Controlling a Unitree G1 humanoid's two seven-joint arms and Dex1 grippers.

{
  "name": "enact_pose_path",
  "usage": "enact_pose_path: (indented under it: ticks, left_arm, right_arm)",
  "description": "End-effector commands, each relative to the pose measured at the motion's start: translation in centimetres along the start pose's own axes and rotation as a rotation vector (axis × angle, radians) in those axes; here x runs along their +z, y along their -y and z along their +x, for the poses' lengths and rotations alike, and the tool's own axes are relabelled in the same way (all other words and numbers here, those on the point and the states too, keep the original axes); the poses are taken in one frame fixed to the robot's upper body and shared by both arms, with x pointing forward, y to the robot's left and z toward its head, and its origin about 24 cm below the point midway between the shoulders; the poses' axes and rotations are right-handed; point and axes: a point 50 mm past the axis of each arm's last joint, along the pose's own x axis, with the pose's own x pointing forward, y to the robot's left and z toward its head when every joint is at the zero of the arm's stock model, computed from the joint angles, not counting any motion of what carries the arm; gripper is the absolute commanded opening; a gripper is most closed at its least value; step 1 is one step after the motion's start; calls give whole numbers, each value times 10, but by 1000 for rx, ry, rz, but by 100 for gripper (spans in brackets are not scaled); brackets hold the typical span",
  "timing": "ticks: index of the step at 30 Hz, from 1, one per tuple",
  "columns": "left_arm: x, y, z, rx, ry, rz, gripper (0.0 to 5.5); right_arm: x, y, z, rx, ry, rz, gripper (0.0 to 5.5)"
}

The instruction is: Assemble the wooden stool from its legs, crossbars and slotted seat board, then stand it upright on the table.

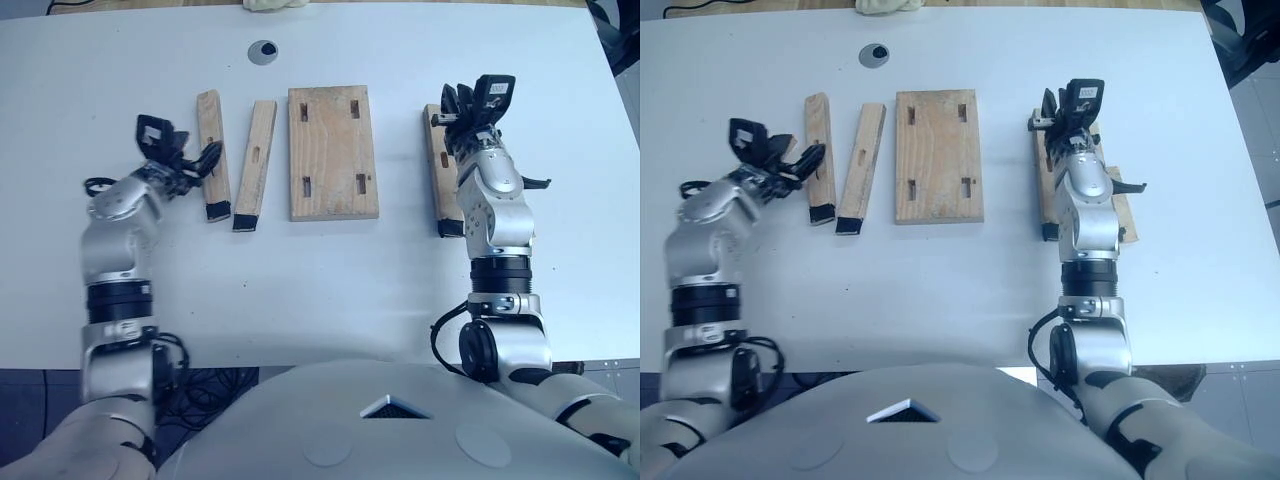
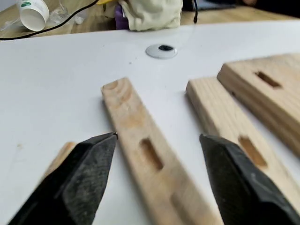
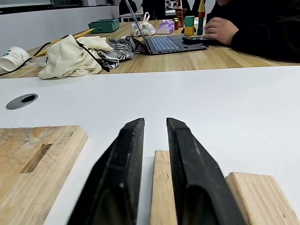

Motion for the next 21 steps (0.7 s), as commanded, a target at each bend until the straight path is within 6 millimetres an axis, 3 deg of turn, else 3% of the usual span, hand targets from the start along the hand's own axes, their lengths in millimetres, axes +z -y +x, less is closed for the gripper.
enact_pose_path:
  ticks: [1, 3, 11, 21]
  left_arm:
    - [2, -25, -18, -5, -50, 61, 387]
    - [2, -34, -17, 7, -64, 80, 418]
    - [-23, -63, -22, 18, -197, 162, 418]
    - [-66, -65, -38, -47, -346, 73, 260]
  right_arm:
    - [6, 2, 2, -18, 26, -3, 173]
    - [7, 1, 3, -19, 27, -6, 191]
    - [6, 0, 5, 0, 16, -14, 191]
    - [6, 0, 4, -11, 11, -9, 191]
